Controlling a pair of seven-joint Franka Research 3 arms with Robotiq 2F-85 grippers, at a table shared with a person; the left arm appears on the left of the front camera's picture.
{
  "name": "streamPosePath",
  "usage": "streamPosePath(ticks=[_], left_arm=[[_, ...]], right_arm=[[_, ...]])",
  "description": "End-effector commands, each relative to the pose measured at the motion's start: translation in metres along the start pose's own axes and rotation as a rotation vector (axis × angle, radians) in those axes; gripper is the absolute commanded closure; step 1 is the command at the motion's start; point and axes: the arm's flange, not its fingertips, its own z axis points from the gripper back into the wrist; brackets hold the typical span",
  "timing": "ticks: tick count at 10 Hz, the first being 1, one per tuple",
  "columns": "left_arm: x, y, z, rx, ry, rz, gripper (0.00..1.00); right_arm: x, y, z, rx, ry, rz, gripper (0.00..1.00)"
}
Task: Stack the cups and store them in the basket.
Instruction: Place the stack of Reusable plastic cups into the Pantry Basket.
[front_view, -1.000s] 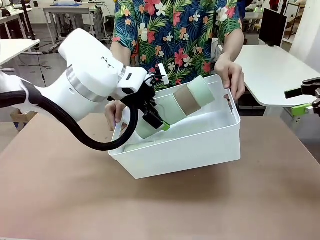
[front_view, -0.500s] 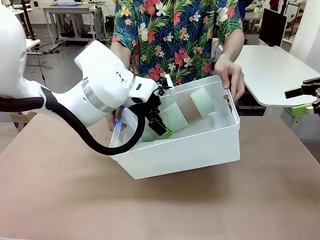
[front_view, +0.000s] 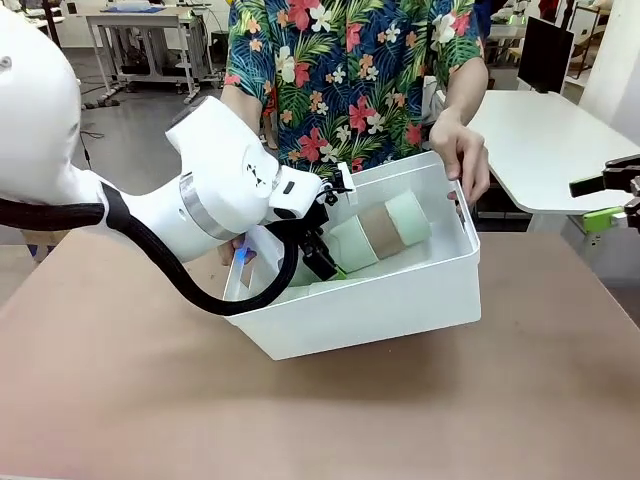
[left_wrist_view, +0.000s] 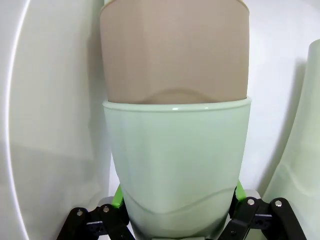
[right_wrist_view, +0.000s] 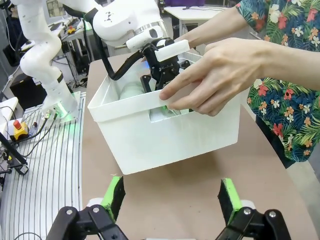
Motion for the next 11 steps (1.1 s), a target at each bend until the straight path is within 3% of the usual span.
streamPosePath(ticks=[1,5,11], left_arm=[[0.010,0.000,0.002,0.007,-0.010,-0.002,0.00],[0.013,-0.001,0.030,-0.035,-0.024,-0.013,0.00],[-0.011,0.004,0.159,-0.188,-0.168,-0.015,0.00]], right_arm=[[0.004,-0.001,0.001,-0.001,-0.021,-0.014,0.00],[0.004,-0.001,0.001,-0.001,-0.021,-0.014,0.00],[0.004,-0.001,0.001,-0.001,-0.021,-0.014,0.00]])
